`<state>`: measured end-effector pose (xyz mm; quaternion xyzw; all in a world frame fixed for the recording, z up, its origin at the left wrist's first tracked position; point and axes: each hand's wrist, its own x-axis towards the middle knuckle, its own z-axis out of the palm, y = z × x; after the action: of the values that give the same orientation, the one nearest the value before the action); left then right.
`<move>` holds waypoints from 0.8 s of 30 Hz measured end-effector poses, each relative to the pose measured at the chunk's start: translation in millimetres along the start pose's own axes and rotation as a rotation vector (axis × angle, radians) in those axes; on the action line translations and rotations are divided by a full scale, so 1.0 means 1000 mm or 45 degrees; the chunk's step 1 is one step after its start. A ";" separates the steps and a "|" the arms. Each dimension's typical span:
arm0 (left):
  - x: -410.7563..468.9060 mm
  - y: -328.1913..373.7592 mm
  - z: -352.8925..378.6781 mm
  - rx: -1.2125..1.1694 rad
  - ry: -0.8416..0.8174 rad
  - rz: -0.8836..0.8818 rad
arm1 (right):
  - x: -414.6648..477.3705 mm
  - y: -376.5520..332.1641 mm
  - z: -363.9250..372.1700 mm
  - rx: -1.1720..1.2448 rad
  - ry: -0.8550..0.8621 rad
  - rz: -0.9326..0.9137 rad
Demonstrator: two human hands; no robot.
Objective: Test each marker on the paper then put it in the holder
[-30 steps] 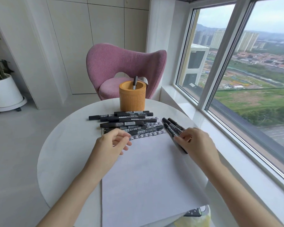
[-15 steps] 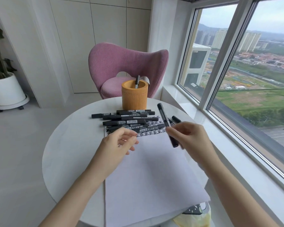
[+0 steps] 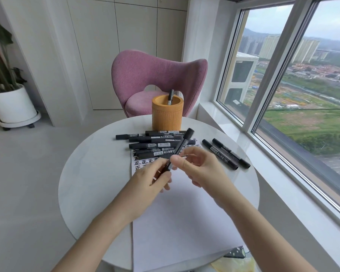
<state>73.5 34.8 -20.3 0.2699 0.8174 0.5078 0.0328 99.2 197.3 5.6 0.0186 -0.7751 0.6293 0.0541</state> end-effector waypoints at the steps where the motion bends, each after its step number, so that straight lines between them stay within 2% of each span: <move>1: 0.000 0.001 0.000 0.017 -0.019 -0.002 | 0.001 -0.001 0.004 0.018 -0.020 -0.028; 4: -0.001 0.003 0.001 -0.018 -0.038 0.007 | 0.007 -0.001 0.015 0.092 -0.026 -0.108; 11: 0.000 -0.007 -0.008 -0.097 0.038 -0.072 | 0.010 0.002 0.032 0.182 -0.138 -0.130; 24: -0.003 -0.013 -0.019 -0.473 -0.023 -0.120 | 0.013 0.010 0.046 0.315 -0.210 -0.103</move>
<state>64.1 13.6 -22.3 0.2250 0.7211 0.6454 0.1132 82.3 154.8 -11.7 0.1080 -0.6921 0.7135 0.0128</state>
